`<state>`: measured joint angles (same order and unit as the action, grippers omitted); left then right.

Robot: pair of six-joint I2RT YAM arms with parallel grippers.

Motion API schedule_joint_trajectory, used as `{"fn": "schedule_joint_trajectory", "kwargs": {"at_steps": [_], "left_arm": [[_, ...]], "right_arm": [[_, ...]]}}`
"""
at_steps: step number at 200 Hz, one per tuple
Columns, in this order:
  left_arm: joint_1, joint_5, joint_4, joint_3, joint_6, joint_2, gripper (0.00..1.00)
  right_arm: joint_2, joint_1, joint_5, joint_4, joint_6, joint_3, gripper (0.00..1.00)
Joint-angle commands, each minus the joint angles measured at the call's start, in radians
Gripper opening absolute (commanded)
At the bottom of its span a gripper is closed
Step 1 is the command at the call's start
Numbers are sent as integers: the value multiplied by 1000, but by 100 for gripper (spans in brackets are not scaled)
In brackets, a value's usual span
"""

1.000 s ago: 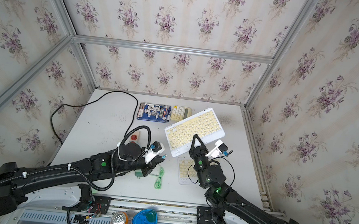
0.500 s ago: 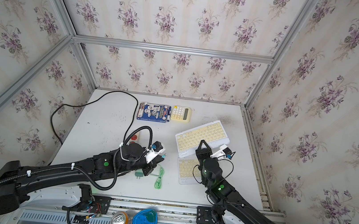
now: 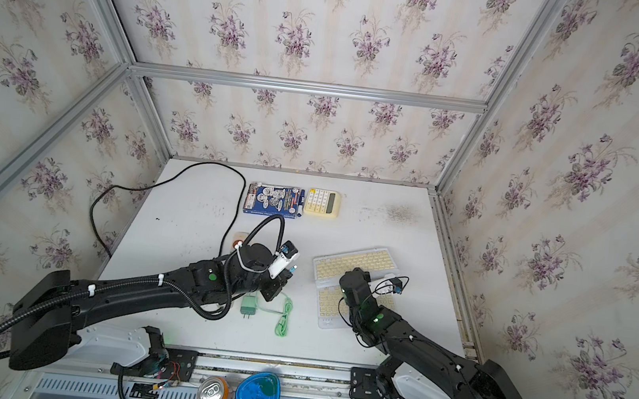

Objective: Unplug the wireless keyboard
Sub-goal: Place the keyboard at the center of the board.

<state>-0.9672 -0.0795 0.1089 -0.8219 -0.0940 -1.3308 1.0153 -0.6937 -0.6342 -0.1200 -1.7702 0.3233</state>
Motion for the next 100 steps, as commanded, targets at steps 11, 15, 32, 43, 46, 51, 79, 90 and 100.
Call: {"fn": "schedule_joint_trajectory", "kwargs": {"at_steps": [11, 15, 32, 43, 46, 51, 79, 90, 100], "left_arm": [[6, 32, 44, -33, -15, -42, 0], [8, 42, 47, -36, -16, -48, 0], [19, 78, 60, -52, -16, -79, 0], [27, 95, 77, -67, -19, -97, 0], [29, 97, 82, -71, -21, -102, 0], [33, 101, 89, -77, -22, -109, 0], [44, 113, 98, -85, -26, -128, 2], [44, 113, 105, -88, -26, -133, 3], [45, 118, 111, -93, -29, -139, 3]], "right_arm": [[63, 0, 3, -34, -95, -3, 0], [71, 0, 7, -41, -95, -4, 0], [103, 0, 29, -42, -135, 2, 0], [133, 0, 39, -54, -146, 6, 0], [141, 0, 42, -59, -150, 8, 0], [155, 0, 46, -69, -157, 8, 0], [231, 2, 77, -119, -186, 16, 0], [263, 0, 89, -120, -191, 30, 0], [292, 0, 96, -138, -192, 34, 0]]}}
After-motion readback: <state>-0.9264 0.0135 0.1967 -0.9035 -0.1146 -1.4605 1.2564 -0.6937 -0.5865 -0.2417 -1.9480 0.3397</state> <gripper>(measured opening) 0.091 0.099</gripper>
